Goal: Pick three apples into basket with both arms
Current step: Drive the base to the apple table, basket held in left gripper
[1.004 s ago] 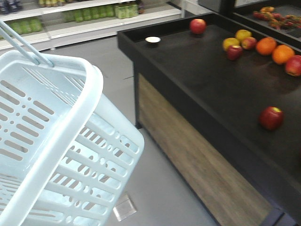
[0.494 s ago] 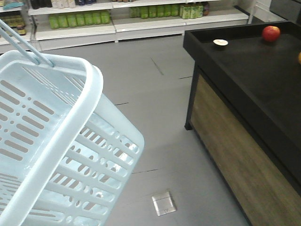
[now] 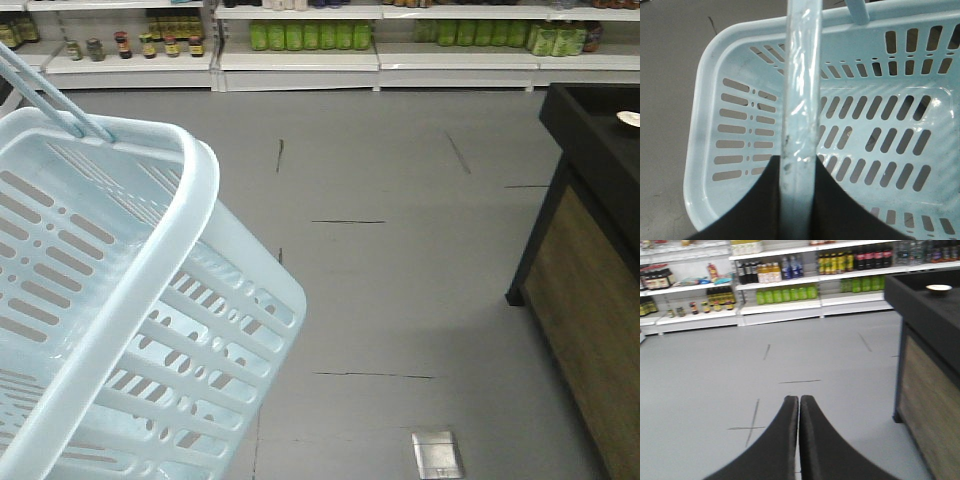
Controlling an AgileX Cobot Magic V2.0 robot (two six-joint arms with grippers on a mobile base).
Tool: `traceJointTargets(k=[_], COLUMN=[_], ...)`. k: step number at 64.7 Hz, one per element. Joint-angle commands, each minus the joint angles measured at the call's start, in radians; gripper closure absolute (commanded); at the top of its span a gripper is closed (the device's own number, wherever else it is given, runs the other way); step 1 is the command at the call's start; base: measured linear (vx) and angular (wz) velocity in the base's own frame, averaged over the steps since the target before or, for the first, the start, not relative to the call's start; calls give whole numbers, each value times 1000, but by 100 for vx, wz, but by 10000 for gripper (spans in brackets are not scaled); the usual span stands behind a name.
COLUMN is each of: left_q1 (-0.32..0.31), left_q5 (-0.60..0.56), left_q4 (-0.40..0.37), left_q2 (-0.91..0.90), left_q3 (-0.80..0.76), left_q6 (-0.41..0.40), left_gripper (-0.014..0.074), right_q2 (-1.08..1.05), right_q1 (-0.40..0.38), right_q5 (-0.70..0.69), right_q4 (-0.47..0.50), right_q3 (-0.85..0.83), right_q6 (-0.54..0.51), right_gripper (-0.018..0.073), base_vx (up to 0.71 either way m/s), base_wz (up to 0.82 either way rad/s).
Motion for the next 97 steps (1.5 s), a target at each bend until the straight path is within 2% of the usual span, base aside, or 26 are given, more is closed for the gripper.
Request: traceJointTargets(k=[1,45,97], left_q1=[-6,-6,-6], left_q5=[-58,-58,-57], left_q4=[-7,-7,-7], left_q2=[-2,-2,-2], left_q3=[-23,-23,-23], left_q6=[-13,-13,-13], left_gripper=[604,604,604], right_q2=[-4,-4,-4], right_q1=[-8,-8,-8], right_q5=[-73,-73,-73], right_q4=[-2,-2,-2], right_q3=[6,6,6], right_q6=[0,0,0], right_gripper=[568,568,568], base_vx=[7,13,22], base_wz=[47,32,-3])
